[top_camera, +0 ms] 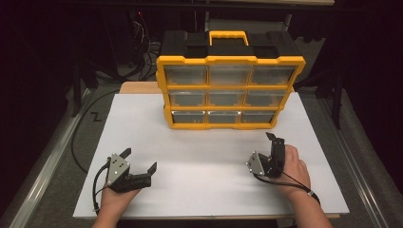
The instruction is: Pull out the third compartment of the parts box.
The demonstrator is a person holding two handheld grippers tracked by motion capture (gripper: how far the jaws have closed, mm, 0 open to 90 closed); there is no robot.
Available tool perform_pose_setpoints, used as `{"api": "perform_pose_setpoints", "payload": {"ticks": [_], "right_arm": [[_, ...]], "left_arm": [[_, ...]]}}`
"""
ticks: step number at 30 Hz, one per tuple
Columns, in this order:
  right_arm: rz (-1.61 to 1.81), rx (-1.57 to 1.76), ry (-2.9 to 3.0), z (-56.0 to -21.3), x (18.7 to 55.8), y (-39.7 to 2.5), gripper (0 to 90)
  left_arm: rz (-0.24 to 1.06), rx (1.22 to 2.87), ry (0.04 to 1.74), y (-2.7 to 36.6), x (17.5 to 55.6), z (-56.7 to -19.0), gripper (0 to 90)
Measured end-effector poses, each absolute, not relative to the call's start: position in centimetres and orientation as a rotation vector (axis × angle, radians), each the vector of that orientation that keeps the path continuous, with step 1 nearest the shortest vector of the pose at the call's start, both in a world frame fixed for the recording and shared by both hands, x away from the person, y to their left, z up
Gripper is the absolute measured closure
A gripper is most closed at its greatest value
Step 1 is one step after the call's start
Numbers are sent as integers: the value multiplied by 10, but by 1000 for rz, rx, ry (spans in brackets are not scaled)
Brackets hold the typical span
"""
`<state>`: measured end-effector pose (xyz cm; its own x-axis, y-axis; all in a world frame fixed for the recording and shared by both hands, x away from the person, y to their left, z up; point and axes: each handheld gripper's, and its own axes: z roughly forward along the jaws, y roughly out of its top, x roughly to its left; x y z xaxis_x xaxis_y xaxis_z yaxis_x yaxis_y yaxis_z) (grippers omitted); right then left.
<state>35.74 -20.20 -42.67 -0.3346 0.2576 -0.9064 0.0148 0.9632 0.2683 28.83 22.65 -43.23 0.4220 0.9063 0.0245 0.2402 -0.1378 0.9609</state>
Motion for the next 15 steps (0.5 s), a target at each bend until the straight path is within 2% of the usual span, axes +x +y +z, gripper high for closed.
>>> {"api": "perform_pose_setpoints", "payload": {"ticks": [15], "right_arm": [[132,66,1873,-425,352,-193,15]], "left_arm": [[781,1643,1011,225,289,-433,5]]}}
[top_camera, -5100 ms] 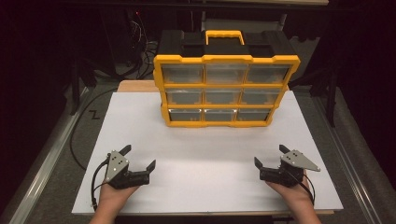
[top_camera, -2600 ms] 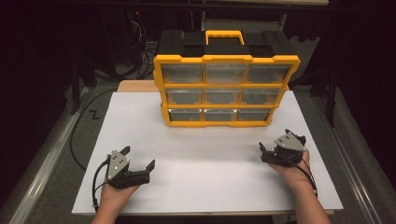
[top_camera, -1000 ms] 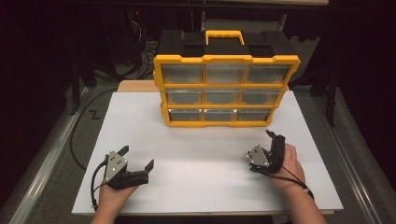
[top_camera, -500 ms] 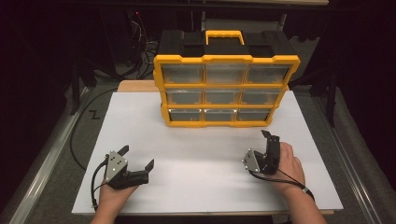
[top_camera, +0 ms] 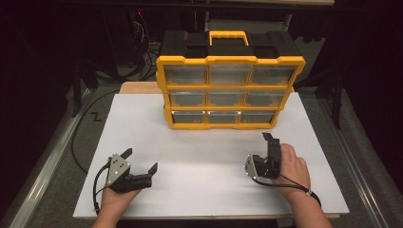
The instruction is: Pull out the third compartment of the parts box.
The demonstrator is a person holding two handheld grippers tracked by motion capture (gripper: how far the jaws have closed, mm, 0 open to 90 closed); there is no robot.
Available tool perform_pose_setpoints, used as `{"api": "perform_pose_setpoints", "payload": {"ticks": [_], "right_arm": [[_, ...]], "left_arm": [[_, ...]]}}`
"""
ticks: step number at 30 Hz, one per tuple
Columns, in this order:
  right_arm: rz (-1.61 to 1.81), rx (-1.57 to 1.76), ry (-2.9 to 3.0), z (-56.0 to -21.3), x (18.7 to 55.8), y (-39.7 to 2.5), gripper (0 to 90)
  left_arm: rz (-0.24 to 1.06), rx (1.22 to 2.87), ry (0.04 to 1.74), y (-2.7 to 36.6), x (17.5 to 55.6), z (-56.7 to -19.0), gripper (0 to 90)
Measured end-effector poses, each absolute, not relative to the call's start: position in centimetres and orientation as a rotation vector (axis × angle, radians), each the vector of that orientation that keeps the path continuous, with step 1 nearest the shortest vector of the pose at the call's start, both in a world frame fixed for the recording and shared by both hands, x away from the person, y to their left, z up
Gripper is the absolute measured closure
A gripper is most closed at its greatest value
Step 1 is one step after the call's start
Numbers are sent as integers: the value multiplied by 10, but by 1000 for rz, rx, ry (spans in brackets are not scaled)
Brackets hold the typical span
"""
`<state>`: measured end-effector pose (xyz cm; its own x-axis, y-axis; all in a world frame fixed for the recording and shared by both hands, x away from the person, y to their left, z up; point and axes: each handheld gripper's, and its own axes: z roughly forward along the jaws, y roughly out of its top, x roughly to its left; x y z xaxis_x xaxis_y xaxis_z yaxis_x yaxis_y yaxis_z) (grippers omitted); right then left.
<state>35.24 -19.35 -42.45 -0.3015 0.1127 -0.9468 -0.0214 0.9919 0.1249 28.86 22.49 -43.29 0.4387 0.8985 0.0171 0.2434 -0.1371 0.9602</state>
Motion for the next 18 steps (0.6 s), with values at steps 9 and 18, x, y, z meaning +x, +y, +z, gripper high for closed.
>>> {"api": "perform_pose_setpoints", "payload": {"ticks": [9,18], "right_arm": [[84,-3,1845,-425,351,-187,13],[67,-51,1816,-426,355,-180,69]], "left_arm": [[771,1658,988,222,289,-434,5],[782,1659,1001,223,289,-434,5]]}}
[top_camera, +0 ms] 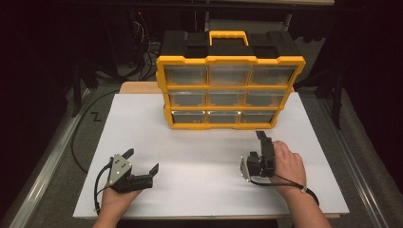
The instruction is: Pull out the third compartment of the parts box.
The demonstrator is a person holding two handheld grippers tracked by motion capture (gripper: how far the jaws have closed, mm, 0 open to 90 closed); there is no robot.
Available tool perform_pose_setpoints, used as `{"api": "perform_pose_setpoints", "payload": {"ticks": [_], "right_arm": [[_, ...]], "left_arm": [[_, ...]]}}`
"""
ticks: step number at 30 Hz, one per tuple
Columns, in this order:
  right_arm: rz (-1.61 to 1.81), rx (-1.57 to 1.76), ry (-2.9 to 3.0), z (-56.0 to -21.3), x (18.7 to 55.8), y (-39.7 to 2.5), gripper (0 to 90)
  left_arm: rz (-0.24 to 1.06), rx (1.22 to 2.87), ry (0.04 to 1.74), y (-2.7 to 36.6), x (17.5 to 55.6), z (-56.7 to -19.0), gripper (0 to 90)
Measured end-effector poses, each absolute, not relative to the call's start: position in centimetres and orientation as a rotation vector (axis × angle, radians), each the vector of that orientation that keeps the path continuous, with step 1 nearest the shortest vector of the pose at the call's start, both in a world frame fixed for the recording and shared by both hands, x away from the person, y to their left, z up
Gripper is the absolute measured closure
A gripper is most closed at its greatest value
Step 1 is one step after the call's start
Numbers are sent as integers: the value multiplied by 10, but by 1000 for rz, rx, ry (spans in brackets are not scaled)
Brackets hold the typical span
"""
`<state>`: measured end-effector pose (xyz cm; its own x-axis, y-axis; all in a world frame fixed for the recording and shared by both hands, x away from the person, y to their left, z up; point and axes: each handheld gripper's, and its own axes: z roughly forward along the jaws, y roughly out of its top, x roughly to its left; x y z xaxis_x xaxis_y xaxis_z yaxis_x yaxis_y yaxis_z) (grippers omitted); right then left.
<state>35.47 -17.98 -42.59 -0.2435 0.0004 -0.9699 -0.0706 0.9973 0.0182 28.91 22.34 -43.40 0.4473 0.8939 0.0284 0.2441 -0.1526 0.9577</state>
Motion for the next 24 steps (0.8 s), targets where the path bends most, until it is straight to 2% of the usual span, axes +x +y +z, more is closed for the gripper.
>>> {"api": "perform_pose_setpoints", "payload": {"ticks": [13,16,24], "right_arm": [[74,-65,1738,-425,363,-174,234],[69,-53,1705,-415,368,-173,288],[77,-20,1645,-395,377,-173,365]], "left_arm": [[799,1683,995,221,291,-436,5],[791,1682,995,221,290,-437,5],[791,1679,986,221,289,-435,5]]}}
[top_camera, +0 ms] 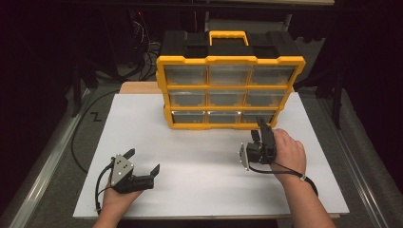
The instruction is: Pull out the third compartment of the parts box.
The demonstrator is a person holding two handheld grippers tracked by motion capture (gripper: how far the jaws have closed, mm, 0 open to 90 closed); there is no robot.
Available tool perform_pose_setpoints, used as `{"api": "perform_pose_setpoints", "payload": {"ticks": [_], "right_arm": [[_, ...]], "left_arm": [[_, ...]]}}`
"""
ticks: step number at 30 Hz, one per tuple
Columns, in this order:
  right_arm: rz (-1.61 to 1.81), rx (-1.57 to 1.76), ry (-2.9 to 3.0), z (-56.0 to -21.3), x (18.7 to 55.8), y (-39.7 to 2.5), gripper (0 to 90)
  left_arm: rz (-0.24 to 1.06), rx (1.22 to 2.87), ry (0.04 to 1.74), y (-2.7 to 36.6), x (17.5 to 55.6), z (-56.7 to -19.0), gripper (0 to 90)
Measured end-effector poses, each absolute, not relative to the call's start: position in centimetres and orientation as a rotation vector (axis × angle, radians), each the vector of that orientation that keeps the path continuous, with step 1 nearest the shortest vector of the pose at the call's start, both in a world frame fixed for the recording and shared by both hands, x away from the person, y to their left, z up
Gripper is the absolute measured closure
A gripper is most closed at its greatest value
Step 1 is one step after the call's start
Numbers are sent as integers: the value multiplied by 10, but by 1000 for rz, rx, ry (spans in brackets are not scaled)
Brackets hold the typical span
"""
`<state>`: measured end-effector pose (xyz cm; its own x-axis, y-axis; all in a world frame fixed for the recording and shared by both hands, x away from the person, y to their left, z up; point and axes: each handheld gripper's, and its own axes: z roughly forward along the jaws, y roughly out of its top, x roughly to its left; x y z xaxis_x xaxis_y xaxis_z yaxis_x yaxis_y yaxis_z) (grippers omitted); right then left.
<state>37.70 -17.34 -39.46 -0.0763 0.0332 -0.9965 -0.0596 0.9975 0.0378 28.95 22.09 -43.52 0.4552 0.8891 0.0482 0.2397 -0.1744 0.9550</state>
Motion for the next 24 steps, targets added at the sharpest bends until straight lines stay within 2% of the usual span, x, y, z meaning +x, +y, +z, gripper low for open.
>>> {"api": "perform_pose_setpoints", "payload": {"ticks": [14,24], "right_arm": [[87,-14,1546,-344,385,-168,562],[91,31,1514,-310,397,-170,647]], "left_arm": [[790,1670,974,221,289,-435,5],[780,1682,969,220,289,-435,5]]}}
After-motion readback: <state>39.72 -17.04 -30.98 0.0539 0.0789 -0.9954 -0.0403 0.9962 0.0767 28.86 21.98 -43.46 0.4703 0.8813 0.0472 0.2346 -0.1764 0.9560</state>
